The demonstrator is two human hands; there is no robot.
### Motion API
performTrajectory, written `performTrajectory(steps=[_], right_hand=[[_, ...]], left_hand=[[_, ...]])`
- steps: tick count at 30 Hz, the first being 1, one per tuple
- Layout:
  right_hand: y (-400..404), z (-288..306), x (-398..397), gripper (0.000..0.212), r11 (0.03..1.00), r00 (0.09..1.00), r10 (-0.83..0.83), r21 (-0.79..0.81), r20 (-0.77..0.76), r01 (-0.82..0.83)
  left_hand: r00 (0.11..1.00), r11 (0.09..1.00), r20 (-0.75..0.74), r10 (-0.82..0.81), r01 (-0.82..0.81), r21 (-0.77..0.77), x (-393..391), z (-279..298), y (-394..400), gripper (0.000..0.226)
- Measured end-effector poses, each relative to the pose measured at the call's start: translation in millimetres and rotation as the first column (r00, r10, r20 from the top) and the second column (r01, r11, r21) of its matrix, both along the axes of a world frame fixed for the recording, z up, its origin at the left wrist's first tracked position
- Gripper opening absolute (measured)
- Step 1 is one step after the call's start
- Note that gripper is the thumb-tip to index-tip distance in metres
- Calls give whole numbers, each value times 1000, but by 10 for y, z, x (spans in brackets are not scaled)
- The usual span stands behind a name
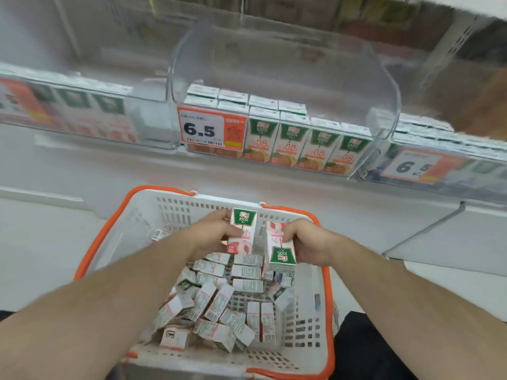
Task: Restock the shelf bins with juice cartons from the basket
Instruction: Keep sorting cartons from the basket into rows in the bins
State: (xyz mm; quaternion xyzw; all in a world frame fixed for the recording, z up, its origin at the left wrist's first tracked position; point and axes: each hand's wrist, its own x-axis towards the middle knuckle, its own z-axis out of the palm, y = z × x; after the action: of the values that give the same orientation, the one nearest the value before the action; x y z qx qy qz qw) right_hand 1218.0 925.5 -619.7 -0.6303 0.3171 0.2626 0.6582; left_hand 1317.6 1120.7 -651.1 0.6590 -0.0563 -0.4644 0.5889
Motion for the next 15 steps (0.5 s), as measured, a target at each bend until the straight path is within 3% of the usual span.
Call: performTrajectory(steps=[5,11,15], right_hand=[[147,490,-9,39,978,987,-142,165,79,128],[305,960,-55,42,952,975,-159,285,155,110],[385,1193,-34,47,980,965,-70,199,253,19]], left_hand=[[993,984,-77,84,-95,-151,29,676,106,38],[957,946,-194,214,-253,-201,77,1186,303,19],[950,950,-184,254,-281,-137,154,1397,344,44]])
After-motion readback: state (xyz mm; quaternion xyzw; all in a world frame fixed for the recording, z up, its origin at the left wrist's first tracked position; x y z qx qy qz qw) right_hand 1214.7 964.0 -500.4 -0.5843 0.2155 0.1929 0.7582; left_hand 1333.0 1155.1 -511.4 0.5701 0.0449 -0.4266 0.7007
